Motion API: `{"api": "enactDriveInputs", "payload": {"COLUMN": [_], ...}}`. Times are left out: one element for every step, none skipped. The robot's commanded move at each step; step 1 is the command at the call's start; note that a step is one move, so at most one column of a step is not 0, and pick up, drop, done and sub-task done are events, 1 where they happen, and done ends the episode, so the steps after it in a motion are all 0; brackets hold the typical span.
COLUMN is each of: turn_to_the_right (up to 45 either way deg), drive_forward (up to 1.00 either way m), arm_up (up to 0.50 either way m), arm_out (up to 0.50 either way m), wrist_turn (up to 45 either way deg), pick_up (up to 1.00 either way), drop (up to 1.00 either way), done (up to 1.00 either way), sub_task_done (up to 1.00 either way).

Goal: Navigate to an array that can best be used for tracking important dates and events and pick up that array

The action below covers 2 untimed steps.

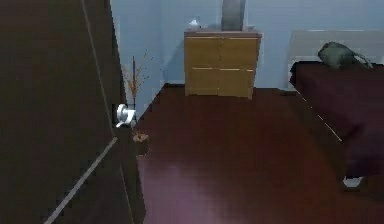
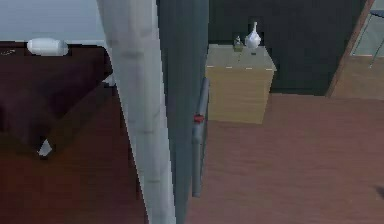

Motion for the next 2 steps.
{"api": "enactDriveInputs", "payload": {"turn_to_the_right": [0.0,45.0], "drive_forward": [0.3,0.0], "arm_up": [0.0,0.0], "arm_out": [0.0,0.0], "wrist_turn": [0.0,0.0], "pick_up": [0.0,0.0], "drop": [0.0,0.0], "done": [0.0,0.0], "sub_task_done": [0.0,0.0]}}
